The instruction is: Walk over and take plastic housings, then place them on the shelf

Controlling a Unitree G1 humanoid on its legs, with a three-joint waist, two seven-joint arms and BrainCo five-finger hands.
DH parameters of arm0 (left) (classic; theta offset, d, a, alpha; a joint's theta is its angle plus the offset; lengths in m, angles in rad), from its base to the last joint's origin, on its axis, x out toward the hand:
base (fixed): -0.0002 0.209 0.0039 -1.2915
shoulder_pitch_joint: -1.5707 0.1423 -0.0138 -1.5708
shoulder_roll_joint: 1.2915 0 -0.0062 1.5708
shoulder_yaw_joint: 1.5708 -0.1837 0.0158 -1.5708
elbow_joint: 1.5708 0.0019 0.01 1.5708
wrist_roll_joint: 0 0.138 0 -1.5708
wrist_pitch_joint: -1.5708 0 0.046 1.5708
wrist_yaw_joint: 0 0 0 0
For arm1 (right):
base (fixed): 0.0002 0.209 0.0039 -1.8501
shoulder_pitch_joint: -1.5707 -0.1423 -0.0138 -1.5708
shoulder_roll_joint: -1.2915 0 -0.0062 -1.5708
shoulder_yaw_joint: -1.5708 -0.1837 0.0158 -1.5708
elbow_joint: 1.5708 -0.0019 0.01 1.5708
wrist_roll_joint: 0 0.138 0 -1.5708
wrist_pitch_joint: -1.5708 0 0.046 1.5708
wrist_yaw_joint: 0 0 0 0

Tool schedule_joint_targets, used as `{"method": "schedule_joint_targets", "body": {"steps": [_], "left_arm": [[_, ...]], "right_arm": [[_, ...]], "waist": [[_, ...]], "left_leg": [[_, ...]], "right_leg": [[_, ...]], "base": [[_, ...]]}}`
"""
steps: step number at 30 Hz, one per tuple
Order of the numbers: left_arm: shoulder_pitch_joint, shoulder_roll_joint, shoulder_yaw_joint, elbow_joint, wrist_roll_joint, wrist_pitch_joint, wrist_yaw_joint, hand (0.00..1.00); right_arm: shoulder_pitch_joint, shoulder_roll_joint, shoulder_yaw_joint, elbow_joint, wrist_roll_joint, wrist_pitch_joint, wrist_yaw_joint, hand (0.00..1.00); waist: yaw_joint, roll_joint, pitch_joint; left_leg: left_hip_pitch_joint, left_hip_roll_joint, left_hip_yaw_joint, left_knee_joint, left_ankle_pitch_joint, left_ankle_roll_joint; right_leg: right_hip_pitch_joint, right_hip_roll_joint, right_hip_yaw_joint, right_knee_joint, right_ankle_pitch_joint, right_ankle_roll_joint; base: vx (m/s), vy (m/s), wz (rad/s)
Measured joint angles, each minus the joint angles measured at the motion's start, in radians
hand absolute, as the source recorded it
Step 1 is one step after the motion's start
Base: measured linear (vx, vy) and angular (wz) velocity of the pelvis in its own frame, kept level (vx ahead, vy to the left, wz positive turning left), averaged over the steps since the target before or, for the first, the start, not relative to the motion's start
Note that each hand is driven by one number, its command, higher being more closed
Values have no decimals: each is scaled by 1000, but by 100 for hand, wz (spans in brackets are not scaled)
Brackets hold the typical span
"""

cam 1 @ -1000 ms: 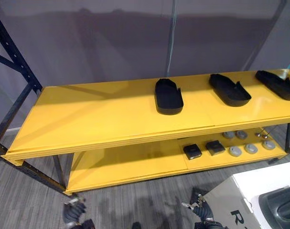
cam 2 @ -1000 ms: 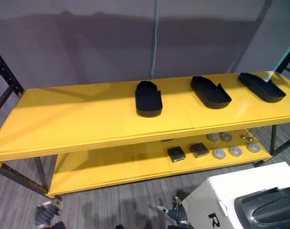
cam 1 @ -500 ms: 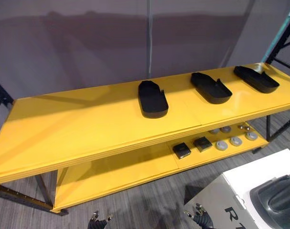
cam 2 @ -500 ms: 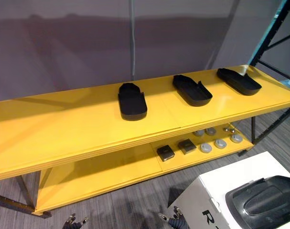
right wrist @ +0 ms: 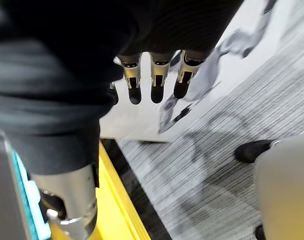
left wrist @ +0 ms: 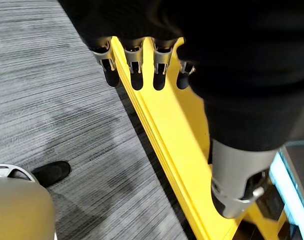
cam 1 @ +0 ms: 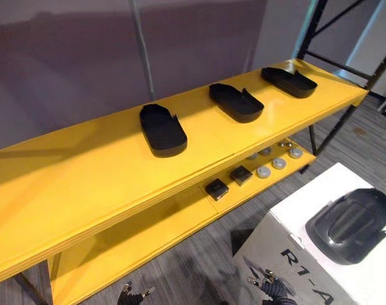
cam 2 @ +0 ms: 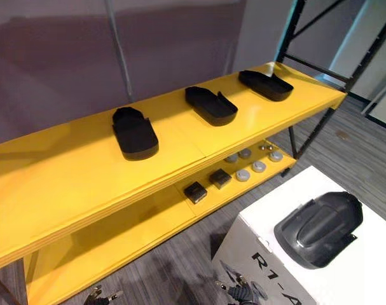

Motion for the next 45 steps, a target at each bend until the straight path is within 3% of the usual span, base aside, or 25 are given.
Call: {"method": "schedule_joint_targets", "body": {"steps": [5,7,8,9,10,12,14,17,19,24,25,26,27,28,30,31,32,35,36,39,40,41,43,44,45], "left_arm": [[-75,0,-10,-2,15,0,1,0],[-111,-6,-18,-28,16,0,1,0],[-113,-10,-17,-44,16,-2,1,0],[-127,-9,-19,-48,16,-3,2,0],[-127,-7,-34,-49,16,0,2,0],[-123,-3,-46,-49,16,2,3,0],[-112,0,-45,-49,15,10,6,0],[-112,9,-48,-39,15,19,12,0],[-105,-7,-67,-22,14,18,12,0],[-88,-14,-65,-23,14,18,12,0],[-86,-31,-62,-22,14,20,12,0],[-80,-38,-57,-22,13,20,14,0],[-69,-41,-53,-22,12,20,15,0],[-67,-36,-54,-21,4,20,14,0],[-82,-12,-56,-4,-4,20,13,0],[-107,-12,-60,11,-4,20,12,0],[-114,-12,-63,17,-4,19,12,0],[-133,7,-70,22,-2,19,10,0],[-150,12,-86,23,-2,19,8,0],[-164,1,-101,23,-3,20,-1,0],[-163,-11,-110,23,-3,20,-1,0],[-160,-25,-129,23,-4,20,-1,0],[-161,-27,-143,16,-6,18,2,0],[-164,-26,-143,17,-6,17,4,0],[-167,-26,-146,17,-7,17,10,0]], "right_arm": [[-49,-2,0,-7,-11,5,-11,0],[-52,-2,6,-15,-28,7,-11,0],[-56,-1,5,-16,-28,7,-11,0],[-48,1,5,-14,-28,9,-11,0],[-28,2,5,-13,-28,9,-11,0],[-17,2,6,-8,-28,9,-11,0],[-41,0,6,2,-28,9,-11,0],[-121,-19,6,10,-28,7,-12,0],[-117,-42,4,34,-29,9,-15,0],[-116,-62,3,34,-31,9,-20,0],[-133,-65,3,33,-31,10,-22,0],[-136,-64,6,33,-32,10,-23,0],[-163,-50,8,32,-36,10,-24,0],[-173,-38,18,32,-42,10,-26,0],[-193,-37,53,29,-51,9,-31,0],[-192,-47,49,29,-53,9,-36,0],[-189,-51,48,29,-53,9,-37,0],[-126,-44,44,-10,-52,9,-42,0],[-103,-44,41,-16,-50,8,-47,0],[-78,-40,28,-14,-46,8,-55,0],[-79,-50,22,-13,-42,8,-57,0],[-83,-66,19,-5,-37,8,-62,0],[-84,-66,2,3,-28,7,-65,0],[-83,-64,2,7,-27,7,-67,0],[-76,-67,2,7,-27,7,-69,0]], "waist": [[13,-8,52],[13,-2,58],[13,2,64],[13,4,70],[12,8,70],[18,-8,54],[45,-28,29],[59,-35,28],[50,-28,24],[34,-18,16],[33,-4,23],[39,7,30],[48,20,38],[53,18,39],[40,9,47],[23,20,62],[24,32,65],[6,52,61],[-2,45,68],[0,37,82],[1,37,92],[2,38,103],[3,45,108],[4,48,110],[3,64,108]], "left_leg": [[-66,2,57,65,-27,31],[-153,31,52,160,-57,69],[-166,39,49,172,-64,78],[-175,38,24,187,-65,79],[-173,31,-5,192,-62,82],[-178,17,-31,187,-48,81],[-228,8,-16,195,-21,79],[-290,19,34,200,9,67],[-265,36,56,203,18,59],[-237,88,144,188,24,39],[-215,109,229,177,11,15],[-196,118,273,168,10,13],[-153,141,355,155,7,5],[-126,154,417,159,1,-11],[-86,160,491,193,-24,-49],[-84,156,425,215,-61,-95],[-87,161,381,223,-68,-98],[-94,257,346,314,-77,-68],[-98,301,351,356,-83,-60],[-133,379,240,530,-86,-45],[-147,350,112,549,-131,-70],[-151,261,-95,536,-197,-107],[-178,152,-314,496,-225,-138],[-186,131,-353,477,-221,-134],[-201,120,-389,428,-168,-98]], "right_leg": [[-60,-3,61,11,37,22],[-102,-11,59,27,58,54],[-114,-7,43,80,23,50],[-163,-17,-19,332,-91,31],[-162,-34,-55,526,-151,51],[-104,-55,-84,614,-180,82],[-31,-93,-140,423,-210,83],[13,-91,-180,163,-214,73],[54,-77,-165,101,-190,33],[11,-56,-112,92,-150,15],[-18,-129,-326,140,-155,-47],[-25,-173,-441,184,-154,-62],[-46,-246,-638,276,-155,-60],[-58,-280,-745,320,-153,-63],[-70,-304,-804,342,-146,-39],[-69,-276,-754,320,-139,-29],[-66,-254,-728,299,-135,-27],[-35,-136,-678,197,-116,-35],[-25,-102,-667,175,-101,-43],[2,-51,-592,146,-92,-65],[16,-55,-555,142,-93,-68],[41,-62,-499,135,-93,-69],[68,-67,-435,131,-93,-68],[72,-66,-420,131,-94,-67],[75,-52,-392,140,-102,-51]], "base": [[-60,22,-34],[-94,15,9],[-106,-3,35],[-65,-28,64],[-50,-53,74],[-14,-63,53],[-38,-106,-7],[-103,-163,-58],[-163,-122,-41],[-129,-38,-75],[-128,13,-139],[-159,13,-197],[-109,-14,-204],[-131,-86,-206],[-99,-174,-159],[-83,-146,-135],[-92,-95,-117],[16,-193,-94],[96,-189,-38],[177,-266,-80],[128,-67,-114],[104,-3,-112],[103,75,-106],[110,130,-102],[75,110,-70]]}}
